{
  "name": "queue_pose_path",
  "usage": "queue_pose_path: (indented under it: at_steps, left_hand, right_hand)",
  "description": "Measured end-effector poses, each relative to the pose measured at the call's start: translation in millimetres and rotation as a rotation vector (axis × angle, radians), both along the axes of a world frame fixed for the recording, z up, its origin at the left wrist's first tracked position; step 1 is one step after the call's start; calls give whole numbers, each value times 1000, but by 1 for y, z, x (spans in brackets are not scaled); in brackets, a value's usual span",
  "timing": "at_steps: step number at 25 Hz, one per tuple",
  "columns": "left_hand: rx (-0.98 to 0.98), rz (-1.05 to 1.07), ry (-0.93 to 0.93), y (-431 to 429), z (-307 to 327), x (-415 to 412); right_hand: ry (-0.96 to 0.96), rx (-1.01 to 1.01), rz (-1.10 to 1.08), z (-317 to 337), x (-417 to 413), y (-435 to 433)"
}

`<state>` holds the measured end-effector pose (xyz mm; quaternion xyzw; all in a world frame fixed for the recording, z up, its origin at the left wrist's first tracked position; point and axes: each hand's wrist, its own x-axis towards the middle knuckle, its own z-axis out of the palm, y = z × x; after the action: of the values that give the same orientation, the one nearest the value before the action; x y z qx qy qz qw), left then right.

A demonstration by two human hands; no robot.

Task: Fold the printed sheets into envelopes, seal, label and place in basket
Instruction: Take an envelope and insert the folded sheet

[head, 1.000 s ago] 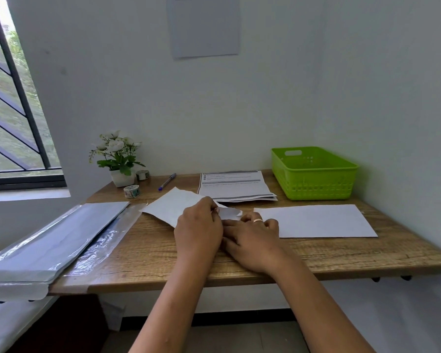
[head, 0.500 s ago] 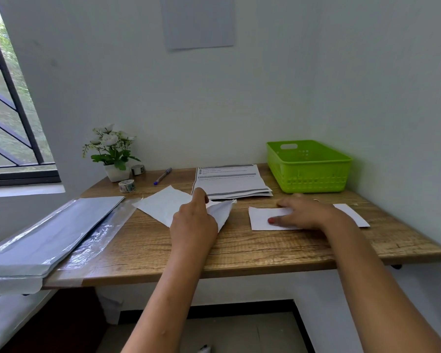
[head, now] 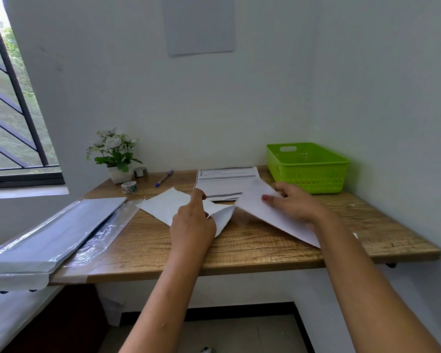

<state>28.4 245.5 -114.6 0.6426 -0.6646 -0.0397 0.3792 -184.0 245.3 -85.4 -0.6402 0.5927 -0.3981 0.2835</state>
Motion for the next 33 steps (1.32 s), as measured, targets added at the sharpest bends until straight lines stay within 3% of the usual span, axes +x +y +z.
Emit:
queue_pose_path:
  at_steps: [2, 4, 10, 12, 23, 28, 33]
  left_hand:
    - [2, 6, 44, -2, -1, 2]
    - [7, 0, 90, -3, -2, 4]
    - [9, -16, 156, -4, -3, 6]
    - [-6, -18, 178, -4, -2, 5]
    - [-184, -82, 166, 7, 2, 1]
    - [-105, -207, 241, 7, 2, 1]
    - [-36, -212, 341, 3, 2, 6]
  right_hand:
    - [-233, -53, 19, 7, 6, 3]
    - [-239, -73, 29, 13, 13, 4]
    - [356, -142, -50, 23, 46, 8]
    - [472, -186, -112, 24, 58, 12]
    - [415, 55, -128, 17, 101, 2]
    - [355, 269, -90, 18, 99, -8]
    - [383, 136, -171, 9, 98, -19]
